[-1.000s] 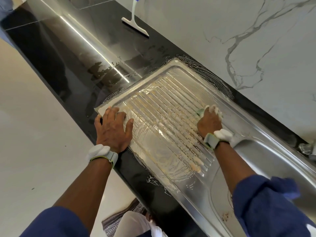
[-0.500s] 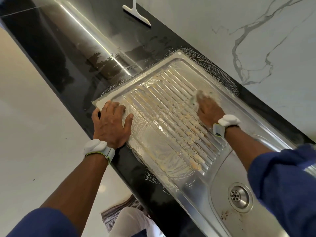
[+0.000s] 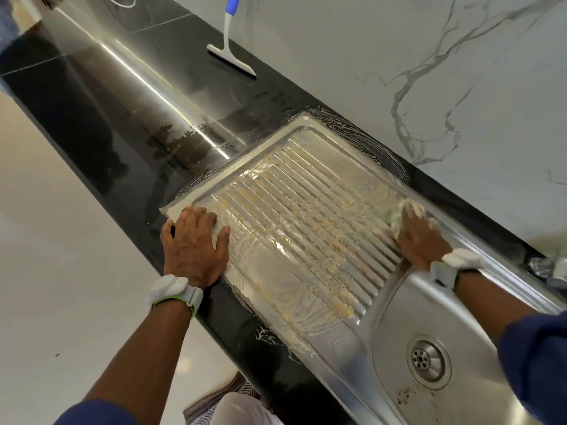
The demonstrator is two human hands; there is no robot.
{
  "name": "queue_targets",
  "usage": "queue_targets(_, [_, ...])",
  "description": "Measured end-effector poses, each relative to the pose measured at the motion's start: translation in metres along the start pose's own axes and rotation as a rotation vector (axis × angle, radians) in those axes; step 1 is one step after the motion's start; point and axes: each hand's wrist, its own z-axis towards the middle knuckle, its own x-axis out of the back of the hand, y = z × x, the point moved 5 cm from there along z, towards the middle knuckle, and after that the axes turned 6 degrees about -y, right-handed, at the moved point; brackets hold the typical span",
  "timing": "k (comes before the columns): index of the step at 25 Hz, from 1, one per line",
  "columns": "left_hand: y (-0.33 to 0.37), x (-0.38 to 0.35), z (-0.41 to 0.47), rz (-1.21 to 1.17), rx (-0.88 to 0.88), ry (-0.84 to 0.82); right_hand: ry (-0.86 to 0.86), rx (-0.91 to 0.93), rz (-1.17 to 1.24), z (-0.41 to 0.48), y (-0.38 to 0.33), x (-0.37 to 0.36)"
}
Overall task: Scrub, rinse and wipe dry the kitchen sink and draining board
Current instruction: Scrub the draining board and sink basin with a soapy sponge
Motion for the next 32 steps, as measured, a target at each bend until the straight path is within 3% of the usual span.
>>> queue_targets(3, [-0.001, -0.001, -0.002, 0.008, 0.004, 0.002, -0.134, 0.174, -0.11, -0.003, 0.004, -0.019])
queue_targets(6, [-0.002, -0.003, 0.0, 0.005, -0.005, -0.006, -0.087, -0.048, -0.102, 0.008, 0.018, -0.01])
queue_targets(9, [-0.001, -0.004, 0.0, 0.019, -0.002, 0.007, -0.077, 0.085, -0.15, 0.017, -0.001, -0.006])
queue_targets(13, [-0.003, -0.002, -0.001, -0.003, -0.013, 0.026, 0.004, -0.267, 0.021, -0.008, -0.01, -0.02])
queue_targets(16, [0.0, -0.001, -0.003, 0.003, -0.012, 0.025, 0.029, -0.085, -0.083, -0.037, -0.048, -0.051])
queue_targets(18, [0.0, -0.002, 0.0, 0.009, -0.021, 0.014, 0.016, -0.113, -0.062, -0.04, -0.049, -0.047])
queue_targets(19, [0.0, -0.001, -0.001, 0.002, -0.018, 0.02, 0.059, -0.007, -0.057, -0.045, -0.053, -0.049])
queue_targets(21, [-0.001, 0.001, -0.001, 0.0, -0.022, 0.03, -0.034, 0.297, -0.183, -0.063, -0.062, -0.059])
queue_targets(24, [-0.003, 0.0, -0.001, -0.008, -0.018, 0.03, -0.021, 0.149, -0.105, -0.071, -0.069, -0.044])
queue_targets(27, [0.0, 0.001, 0.0, -0.002, -0.022, 0.034, -0.132, 0.324, -0.23, -0.083, -0.063, -0.048])
queue_targets(30, [0.001, 0.002, -0.001, -0.019, -0.025, 0.041, -0.113, 0.093, -0.169, -0.085, -0.054, -0.041])
queue_targets(32, [0.0, 0.001, -0.002, -0.008, -0.027, 0.052, -0.092, 0.068, -0.15, -0.073, -0.065, -0.049])
